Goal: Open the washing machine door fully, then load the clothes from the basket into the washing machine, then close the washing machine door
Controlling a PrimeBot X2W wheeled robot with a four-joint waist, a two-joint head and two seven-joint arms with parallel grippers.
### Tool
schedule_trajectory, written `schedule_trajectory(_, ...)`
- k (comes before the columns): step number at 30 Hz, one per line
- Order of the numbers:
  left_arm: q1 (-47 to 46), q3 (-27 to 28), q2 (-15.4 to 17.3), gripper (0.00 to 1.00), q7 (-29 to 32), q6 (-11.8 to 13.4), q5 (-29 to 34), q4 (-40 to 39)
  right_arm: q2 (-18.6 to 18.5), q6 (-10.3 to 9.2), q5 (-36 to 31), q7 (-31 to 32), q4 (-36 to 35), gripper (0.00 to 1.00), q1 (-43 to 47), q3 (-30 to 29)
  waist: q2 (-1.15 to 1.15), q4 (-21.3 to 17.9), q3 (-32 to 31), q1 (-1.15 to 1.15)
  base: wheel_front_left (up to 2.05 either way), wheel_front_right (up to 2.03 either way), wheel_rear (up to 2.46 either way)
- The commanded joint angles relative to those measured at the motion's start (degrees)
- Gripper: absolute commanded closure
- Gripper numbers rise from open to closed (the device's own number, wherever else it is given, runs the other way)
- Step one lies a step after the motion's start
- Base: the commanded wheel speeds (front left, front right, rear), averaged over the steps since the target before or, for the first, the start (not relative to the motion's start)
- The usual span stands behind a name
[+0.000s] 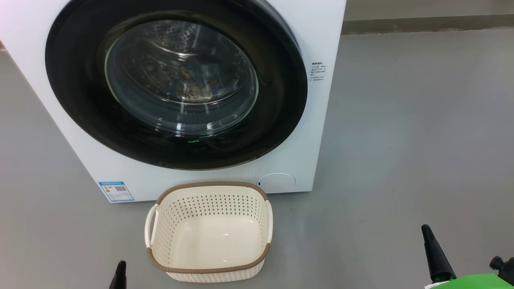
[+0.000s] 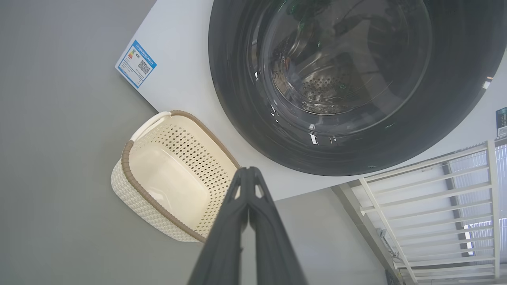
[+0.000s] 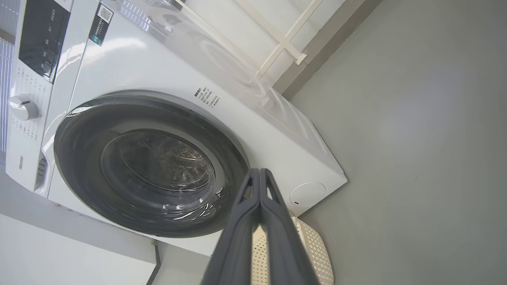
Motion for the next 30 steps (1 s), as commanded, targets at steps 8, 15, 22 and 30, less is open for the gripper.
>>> schedule_trajectory(8,-3.8,2.1,1.1,1.0,1.6,-0.6,-5.5,-1.0,-0.4,-0.21,6.1,1.6,-0.4,1.0,-3.6,0.2,0.0,0.0,0.2,0.0,0.0,0.0,0.0)
schedule_trajectory(15,-4.9,2.7,1.2,1.0,2.9,-0.8,-10.2,-0.8,-0.2,-0.23,11.4,2.9,0.3,1.0,-4.6,0.1,0.0,0.0,0.4,0.0,0.0,0.0,0.0)
schedule_trajectory(22,-5.8,3.2,1.2,1.0,4.1,-1.0,-14.3,-0.7,-0.1,-0.25,16.1,4.1,1.0,1.0,-5.5,-0.1,0.0,0.0,0.6,0.0,0.0,0.0,0.0)
schedule_trajectory(30,-6.8,3.7,1.3,1.0,5.3,-1.2,-18.4,-0.5,0.1,-0.27,20.7,5.3,1.7,1.0,-6.4,-0.2,0.0,0.0,0.8,0.0,0.0,0.0,0.0)
